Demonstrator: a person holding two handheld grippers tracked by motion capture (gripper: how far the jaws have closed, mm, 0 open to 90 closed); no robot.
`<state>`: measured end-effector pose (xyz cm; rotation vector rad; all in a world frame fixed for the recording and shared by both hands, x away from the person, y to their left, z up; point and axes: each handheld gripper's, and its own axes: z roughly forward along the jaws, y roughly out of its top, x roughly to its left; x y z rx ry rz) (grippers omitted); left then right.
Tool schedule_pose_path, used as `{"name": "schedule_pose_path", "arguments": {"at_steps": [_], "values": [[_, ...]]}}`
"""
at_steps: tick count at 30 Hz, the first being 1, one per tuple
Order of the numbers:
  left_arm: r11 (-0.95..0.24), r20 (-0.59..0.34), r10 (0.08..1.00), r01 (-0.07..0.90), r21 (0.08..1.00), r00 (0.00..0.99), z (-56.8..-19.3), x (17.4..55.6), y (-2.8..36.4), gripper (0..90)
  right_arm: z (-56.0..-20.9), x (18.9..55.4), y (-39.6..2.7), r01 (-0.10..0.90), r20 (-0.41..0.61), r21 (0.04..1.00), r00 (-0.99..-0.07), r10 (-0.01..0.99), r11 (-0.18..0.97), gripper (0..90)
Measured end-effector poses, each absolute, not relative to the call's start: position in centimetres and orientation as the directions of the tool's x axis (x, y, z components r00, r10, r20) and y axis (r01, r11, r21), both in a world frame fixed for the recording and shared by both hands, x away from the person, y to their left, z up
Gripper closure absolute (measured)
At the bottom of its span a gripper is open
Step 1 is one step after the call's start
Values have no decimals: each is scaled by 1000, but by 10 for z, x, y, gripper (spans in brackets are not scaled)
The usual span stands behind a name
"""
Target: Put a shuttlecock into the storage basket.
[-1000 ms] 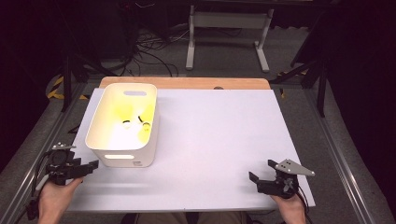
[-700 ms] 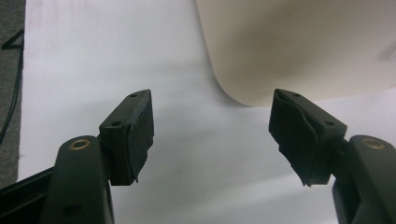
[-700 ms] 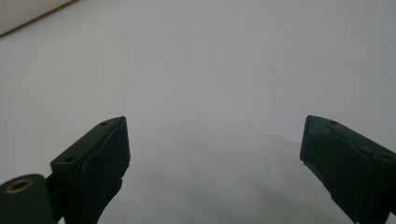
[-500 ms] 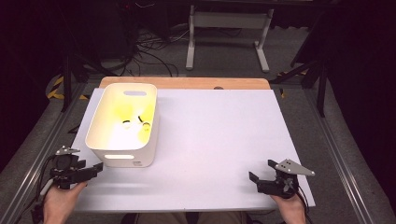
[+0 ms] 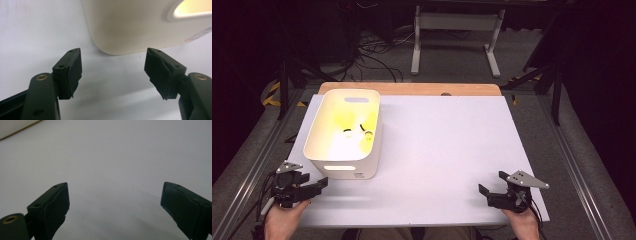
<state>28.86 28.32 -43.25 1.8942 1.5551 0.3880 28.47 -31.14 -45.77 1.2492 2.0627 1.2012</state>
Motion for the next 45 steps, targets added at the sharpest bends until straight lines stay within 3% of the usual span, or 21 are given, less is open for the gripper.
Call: {"name": "schedule_pose_path", "arguments": {"at_steps": [45], "values": [[-63, -182, 924, 604, 794, 335, -449, 270, 265, 258, -456, 282, -311, 475, 59, 853, -498, 865, 215, 88]]}}
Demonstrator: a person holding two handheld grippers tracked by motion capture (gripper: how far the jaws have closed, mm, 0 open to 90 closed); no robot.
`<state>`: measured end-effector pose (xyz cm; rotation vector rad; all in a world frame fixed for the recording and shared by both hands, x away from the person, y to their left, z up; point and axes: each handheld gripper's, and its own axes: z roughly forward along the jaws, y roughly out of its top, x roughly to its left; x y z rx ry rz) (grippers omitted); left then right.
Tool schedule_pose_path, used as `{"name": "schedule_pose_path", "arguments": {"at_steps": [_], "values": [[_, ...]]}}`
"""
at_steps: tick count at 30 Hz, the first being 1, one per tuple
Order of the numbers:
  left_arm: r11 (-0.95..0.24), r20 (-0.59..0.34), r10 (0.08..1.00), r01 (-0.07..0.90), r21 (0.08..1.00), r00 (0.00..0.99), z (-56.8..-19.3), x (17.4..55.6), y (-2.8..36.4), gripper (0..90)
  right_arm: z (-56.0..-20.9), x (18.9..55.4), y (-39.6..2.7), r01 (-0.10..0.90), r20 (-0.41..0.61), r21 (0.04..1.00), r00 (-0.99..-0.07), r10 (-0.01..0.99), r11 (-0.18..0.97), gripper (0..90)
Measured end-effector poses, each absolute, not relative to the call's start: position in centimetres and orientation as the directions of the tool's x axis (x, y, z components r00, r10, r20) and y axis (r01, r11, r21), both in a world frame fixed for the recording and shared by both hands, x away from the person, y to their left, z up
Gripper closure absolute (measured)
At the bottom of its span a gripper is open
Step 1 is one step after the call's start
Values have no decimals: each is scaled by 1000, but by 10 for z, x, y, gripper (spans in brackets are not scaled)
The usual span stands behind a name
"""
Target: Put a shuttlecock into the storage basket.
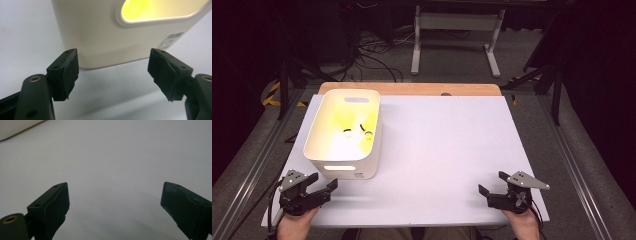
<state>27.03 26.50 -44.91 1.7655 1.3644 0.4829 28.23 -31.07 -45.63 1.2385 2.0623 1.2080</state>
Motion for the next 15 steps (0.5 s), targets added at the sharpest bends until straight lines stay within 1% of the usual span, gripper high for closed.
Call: {"name": "schedule_pose_path", "arguments": {"at_steps": [15], "values": [[-50, -187, 923, 588, 808, 336, -455, 270, 267, 246, -455, 280, -311, 470, 62, 856, -505, 861, 215, 88]]}}
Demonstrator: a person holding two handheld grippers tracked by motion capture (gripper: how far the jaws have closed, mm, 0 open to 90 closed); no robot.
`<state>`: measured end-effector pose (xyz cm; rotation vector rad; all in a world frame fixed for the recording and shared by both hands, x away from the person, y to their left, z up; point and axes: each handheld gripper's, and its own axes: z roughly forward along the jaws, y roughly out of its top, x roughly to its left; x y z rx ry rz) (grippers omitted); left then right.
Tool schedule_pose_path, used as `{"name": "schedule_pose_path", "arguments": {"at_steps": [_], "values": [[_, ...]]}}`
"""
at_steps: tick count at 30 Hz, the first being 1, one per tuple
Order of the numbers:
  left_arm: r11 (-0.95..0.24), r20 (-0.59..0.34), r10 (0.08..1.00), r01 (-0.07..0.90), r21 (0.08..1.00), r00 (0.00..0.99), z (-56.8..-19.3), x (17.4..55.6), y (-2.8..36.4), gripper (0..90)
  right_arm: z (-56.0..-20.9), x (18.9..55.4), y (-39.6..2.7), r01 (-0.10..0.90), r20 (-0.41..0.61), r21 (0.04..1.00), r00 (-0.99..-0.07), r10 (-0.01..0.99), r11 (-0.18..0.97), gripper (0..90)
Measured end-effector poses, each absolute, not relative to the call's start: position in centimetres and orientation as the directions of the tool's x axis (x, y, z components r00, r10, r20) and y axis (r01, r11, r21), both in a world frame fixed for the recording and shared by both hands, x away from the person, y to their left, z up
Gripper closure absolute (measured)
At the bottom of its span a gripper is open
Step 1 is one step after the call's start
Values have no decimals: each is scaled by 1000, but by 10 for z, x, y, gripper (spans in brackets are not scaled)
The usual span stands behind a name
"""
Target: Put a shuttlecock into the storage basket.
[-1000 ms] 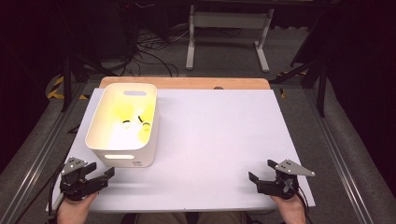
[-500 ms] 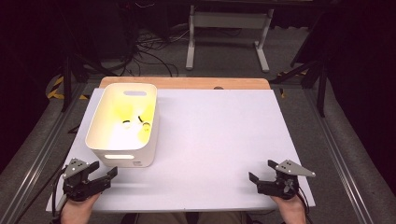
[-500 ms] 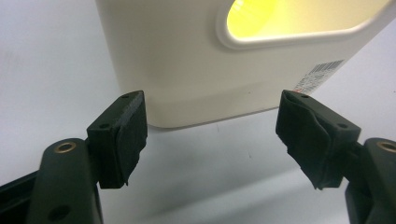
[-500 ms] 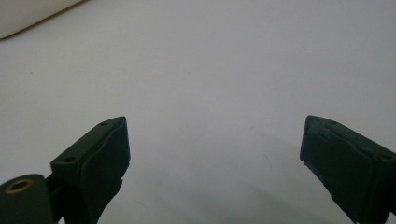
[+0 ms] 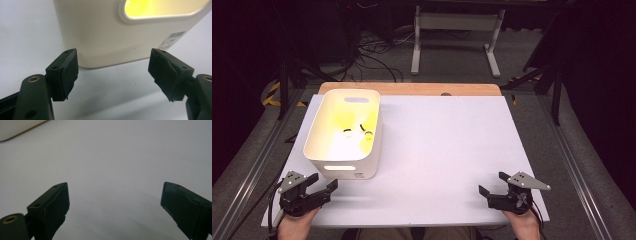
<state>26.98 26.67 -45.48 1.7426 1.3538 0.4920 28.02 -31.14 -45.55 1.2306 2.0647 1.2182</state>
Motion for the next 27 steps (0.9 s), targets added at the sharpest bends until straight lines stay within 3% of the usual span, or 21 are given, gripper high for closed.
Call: {"name": "schedule_pose_path", "arguments": {"at_steps": [27], "values": [[-29, -207, 921, 587, 809, 330, -458, 271, 270, 208, -456, 280, -311, 468, 60, 856, -511, 858, 219, 87]]}}
